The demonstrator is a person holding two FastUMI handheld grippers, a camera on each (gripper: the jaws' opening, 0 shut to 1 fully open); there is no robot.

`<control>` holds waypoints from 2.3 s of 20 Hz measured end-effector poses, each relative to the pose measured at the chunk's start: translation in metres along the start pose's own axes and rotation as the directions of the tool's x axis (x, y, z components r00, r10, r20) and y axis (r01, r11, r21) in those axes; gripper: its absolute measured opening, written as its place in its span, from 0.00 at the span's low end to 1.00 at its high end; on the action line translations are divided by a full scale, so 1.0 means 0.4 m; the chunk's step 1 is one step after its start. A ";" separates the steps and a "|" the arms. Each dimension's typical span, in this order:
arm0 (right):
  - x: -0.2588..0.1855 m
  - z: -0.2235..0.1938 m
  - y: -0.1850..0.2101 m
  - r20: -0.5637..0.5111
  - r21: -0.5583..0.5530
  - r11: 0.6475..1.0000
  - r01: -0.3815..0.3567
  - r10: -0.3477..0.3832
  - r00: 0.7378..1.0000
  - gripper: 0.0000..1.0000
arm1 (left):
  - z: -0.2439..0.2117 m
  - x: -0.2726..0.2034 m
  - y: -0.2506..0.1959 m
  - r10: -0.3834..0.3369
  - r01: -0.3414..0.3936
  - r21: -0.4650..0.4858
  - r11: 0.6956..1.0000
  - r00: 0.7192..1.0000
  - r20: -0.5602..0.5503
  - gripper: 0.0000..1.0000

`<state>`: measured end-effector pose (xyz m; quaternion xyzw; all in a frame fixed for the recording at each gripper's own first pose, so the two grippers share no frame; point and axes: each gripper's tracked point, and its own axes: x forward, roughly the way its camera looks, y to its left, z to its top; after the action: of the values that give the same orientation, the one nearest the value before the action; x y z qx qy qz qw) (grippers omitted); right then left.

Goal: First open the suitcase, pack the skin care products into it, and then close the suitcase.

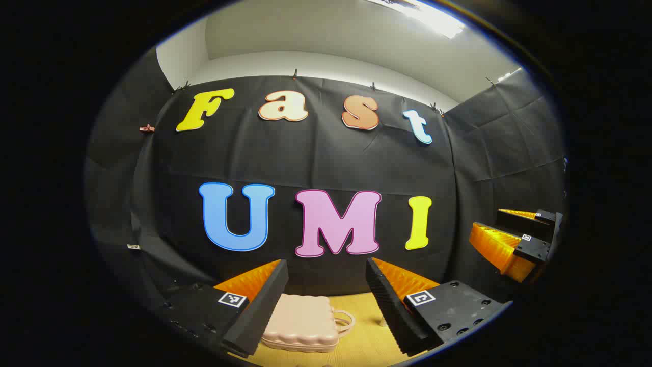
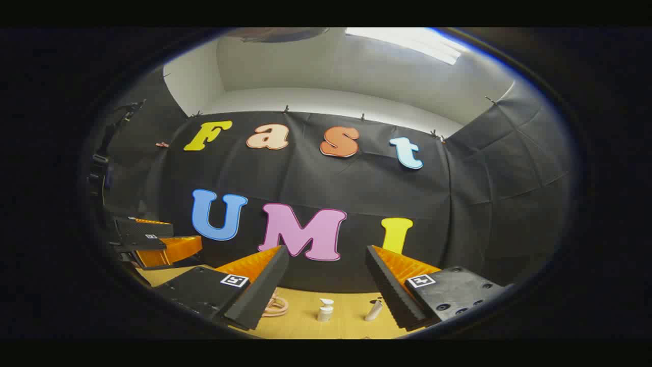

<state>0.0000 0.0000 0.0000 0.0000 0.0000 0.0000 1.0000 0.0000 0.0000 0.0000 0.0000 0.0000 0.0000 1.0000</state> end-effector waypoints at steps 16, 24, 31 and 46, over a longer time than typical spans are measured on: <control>0.002 -0.009 -0.006 -0.006 -0.004 1.000 -0.002 0.002 1.000 0.94 | -0.004 0.018 0.015 0.022 -0.022 0.012 1.000 1.000 -0.004 0.98; 0.004 -0.036 -0.032 -0.034 -0.011 1.000 0.006 -0.007 0.999 0.94 | -0.098 0.072 0.016 0.004 -0.003 0.008 1.000 0.997 -0.080 0.98; 0.033 -0.083 -0.095 -0.053 -0.015 1.000 0.011 -0.012 0.999 0.96 | -0.248 0.189 -0.043 -0.022 0.026 0.022 0.999 0.983 -0.183 0.98; 0.145 -0.300 -0.224 -0.174 -0.042 0.996 -0.082 0.074 0.982 0.96 | -0.769 0.428 -0.302 -0.110 0.203 0.113 0.973 0.831 -0.545 0.98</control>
<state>0.0582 -0.0897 -0.1200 -0.0243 0.0864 0.0392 0.9952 0.1710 -0.1209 -0.3077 0.0831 0.2785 -0.0822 0.9533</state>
